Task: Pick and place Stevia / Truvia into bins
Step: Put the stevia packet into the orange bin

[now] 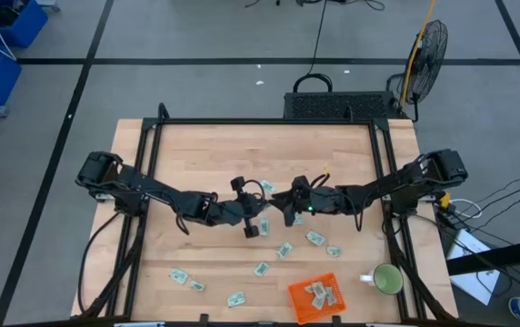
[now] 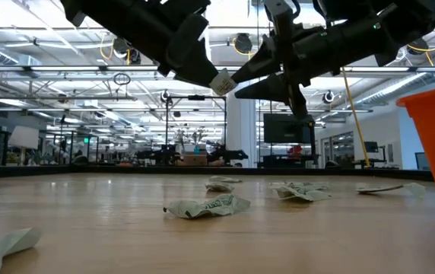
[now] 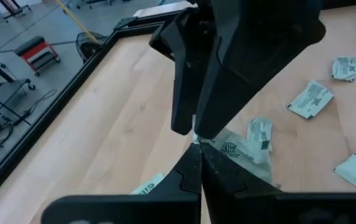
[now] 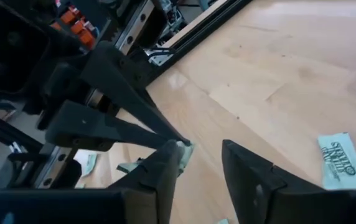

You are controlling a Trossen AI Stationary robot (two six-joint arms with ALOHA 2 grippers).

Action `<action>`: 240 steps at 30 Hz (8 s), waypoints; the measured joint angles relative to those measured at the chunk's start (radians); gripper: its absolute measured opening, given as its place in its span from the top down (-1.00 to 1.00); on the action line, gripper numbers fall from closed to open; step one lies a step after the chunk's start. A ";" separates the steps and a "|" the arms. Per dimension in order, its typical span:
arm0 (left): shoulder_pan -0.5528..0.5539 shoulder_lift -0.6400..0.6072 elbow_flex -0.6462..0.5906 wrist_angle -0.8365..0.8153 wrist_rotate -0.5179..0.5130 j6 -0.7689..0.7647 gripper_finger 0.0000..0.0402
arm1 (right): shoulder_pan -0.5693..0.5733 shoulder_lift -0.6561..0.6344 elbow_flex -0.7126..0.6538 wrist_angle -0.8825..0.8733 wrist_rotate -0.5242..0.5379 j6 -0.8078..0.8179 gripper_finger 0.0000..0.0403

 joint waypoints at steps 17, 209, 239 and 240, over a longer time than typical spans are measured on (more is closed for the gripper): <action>0.000 0.000 0.000 -0.002 0.029 0.006 0.80 | -0.003 0.000 0.000 -0.059 -0.076 -0.173 0.99; 0.055 0.034 0.051 -0.023 -0.238 0.228 0.47 | -0.061 0.030 0.000 0.175 0.114 -0.578 0.99; -0.283 -0.198 0.051 -0.573 0.501 -0.496 0.23 | 0.661 0.051 0.070 -0.542 -0.144 -0.099 0.84; -0.300 -0.198 0.051 -0.595 0.498 -0.537 0.23 | 0.660 0.050 0.070 -0.554 -0.138 -0.102 0.80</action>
